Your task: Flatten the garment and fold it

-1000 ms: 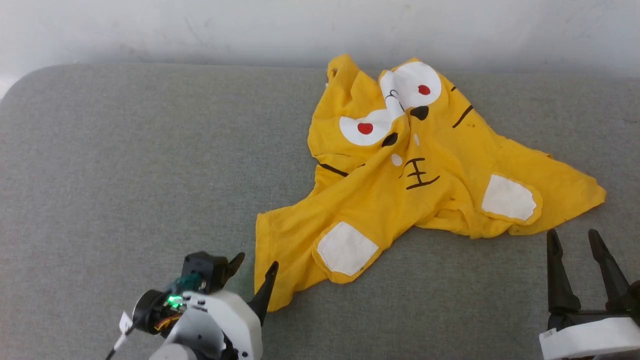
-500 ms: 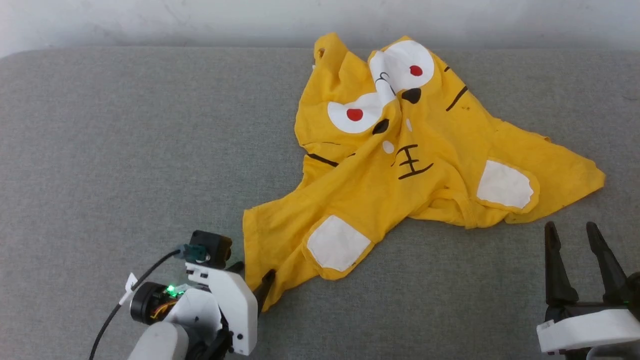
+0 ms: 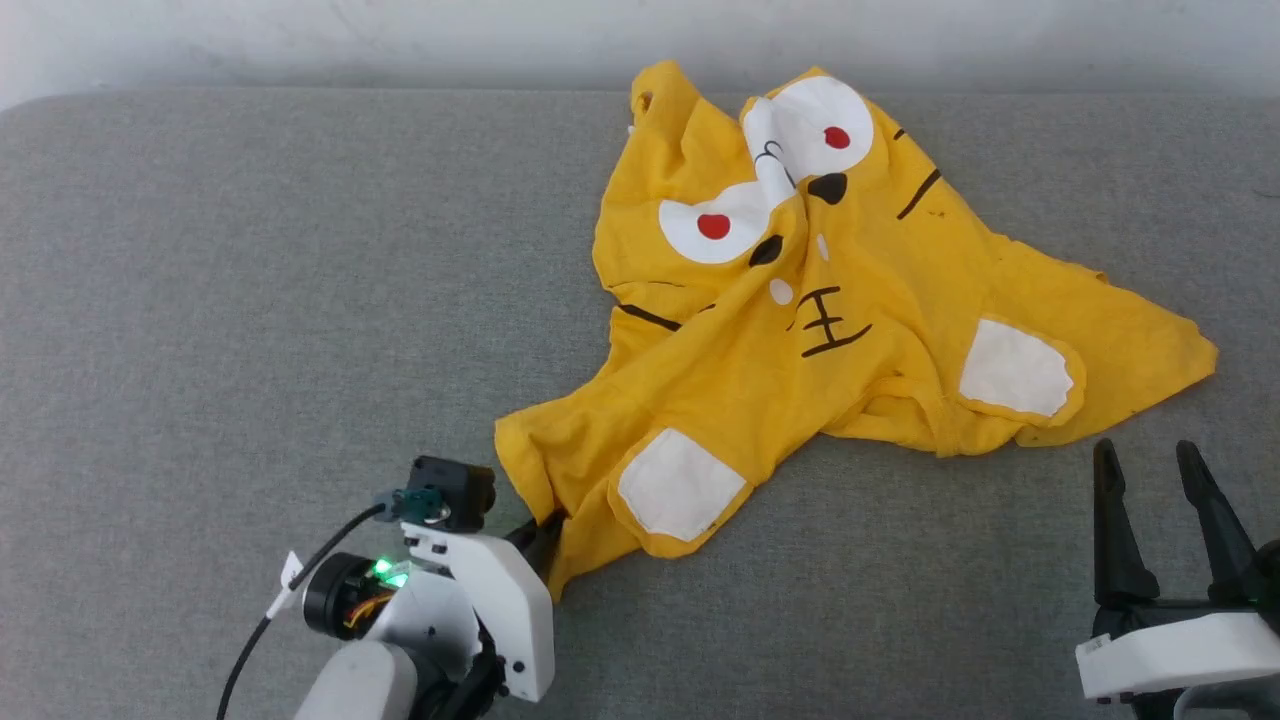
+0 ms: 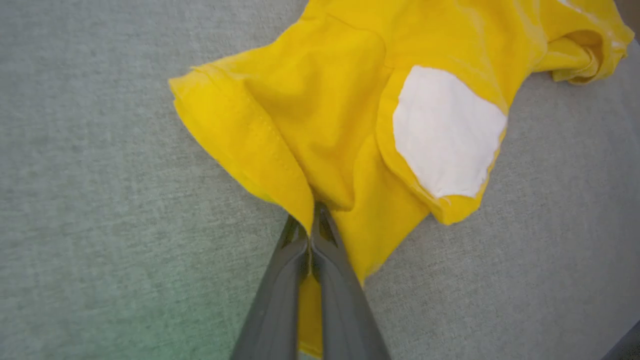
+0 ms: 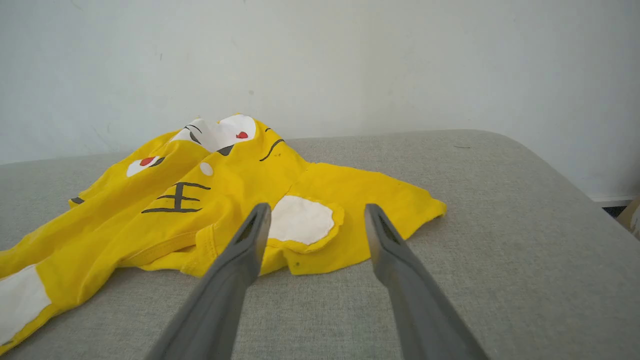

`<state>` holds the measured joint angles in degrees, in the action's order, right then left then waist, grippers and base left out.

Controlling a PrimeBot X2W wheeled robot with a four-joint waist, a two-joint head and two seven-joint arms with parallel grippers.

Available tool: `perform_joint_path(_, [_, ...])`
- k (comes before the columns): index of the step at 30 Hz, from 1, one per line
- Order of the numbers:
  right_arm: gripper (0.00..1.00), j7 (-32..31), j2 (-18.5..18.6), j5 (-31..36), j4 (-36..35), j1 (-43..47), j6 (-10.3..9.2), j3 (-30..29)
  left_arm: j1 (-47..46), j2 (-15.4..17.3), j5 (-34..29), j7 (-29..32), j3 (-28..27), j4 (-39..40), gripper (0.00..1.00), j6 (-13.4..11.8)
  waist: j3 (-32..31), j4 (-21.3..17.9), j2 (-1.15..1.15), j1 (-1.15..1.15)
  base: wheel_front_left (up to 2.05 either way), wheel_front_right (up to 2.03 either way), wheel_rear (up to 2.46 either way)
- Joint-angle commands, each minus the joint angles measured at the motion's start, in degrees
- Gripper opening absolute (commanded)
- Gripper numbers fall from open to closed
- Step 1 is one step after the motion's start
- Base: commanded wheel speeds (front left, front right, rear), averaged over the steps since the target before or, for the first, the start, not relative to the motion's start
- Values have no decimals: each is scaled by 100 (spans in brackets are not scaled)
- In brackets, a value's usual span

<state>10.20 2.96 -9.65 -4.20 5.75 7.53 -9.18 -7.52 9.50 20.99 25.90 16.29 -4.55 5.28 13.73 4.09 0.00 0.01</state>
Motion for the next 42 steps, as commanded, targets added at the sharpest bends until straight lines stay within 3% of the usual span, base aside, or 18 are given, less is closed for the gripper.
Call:
perform_joint_path(1, [100,44,-8,-17,12,-106,-4,-6,-12,-12,-15,-55,-36,23,0,-55,7,28,0,-1,0,0,0])
perform_joint_path(9, [100,-9,-8,22,30,-165,-4,38,398,-214,817,-423,-899,665,0,-406,29,179,0,-1,0,0,0])
perform_joint_path(19, [100,-135,-8,98,-63,-138,-4,-71,1821,348,1253,-594,-2577,1525,0,-1040,96,493,0,-1,0,0,0])
perform_joint_path(28, [100,-445,-8,283,-267,-327,-4,-20,1804,137,1427,-770,-2402,1864,0,-888,149,657,0,-1,0,0,0])
perform_joint_path(33, [100,-1161,-8,395,-545,-881,-4,16,1499,37,1492,-933,-2216,2048,0,-726,340,517,0,-1,0,0,0])
perform_joint_path(37, [100,-2123,3,706,-682,-1441,-4,-5,1346,19,1479,-995,-2104,2240,0,-653,542,437,0,-1,0,0,0])
perform_joint_path(42, [100,-3786,545,482,-486,-1820,-4,308,1188,55,1448,-1005,-2007,2358,0,-590,768,453,0,-1,0,0,0])
